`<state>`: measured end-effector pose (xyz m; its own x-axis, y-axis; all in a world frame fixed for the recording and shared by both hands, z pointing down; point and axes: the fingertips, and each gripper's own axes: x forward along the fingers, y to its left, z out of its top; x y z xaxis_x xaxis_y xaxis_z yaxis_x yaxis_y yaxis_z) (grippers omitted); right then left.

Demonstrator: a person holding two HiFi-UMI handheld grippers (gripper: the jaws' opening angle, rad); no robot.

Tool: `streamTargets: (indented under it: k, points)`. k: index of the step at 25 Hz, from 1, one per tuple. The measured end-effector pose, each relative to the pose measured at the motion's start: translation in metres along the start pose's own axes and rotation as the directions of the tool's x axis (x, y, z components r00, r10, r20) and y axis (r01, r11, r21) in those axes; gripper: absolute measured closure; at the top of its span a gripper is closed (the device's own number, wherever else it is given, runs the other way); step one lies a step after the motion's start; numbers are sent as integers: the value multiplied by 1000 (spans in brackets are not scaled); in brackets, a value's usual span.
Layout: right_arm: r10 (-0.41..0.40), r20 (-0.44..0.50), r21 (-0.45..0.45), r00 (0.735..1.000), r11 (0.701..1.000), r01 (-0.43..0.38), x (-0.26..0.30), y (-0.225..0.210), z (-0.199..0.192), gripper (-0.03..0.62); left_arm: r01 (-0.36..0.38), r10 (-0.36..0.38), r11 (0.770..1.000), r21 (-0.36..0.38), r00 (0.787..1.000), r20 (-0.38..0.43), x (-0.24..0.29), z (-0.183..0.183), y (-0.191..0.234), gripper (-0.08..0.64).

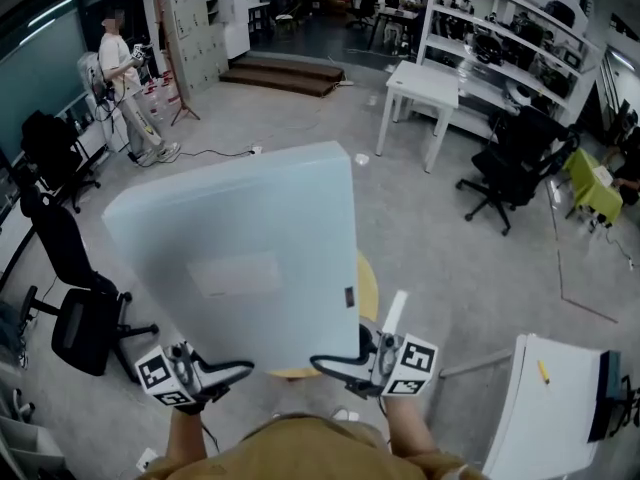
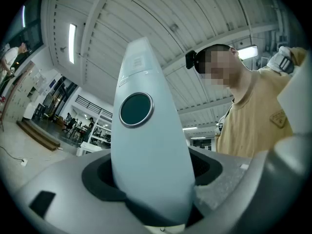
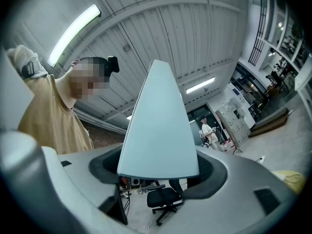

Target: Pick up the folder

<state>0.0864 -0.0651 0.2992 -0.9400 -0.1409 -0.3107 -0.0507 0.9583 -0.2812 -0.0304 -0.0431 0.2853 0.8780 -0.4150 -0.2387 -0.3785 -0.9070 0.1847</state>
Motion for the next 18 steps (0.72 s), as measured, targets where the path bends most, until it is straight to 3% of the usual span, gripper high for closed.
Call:
streamTargets:
  k: [18]
  points:
    - [-1, 2, -8, 1000, 1000, 1, 4, 0, -1, 278, -9, 10, 1000, 10, 1000, -11, -1, 4, 0, 209]
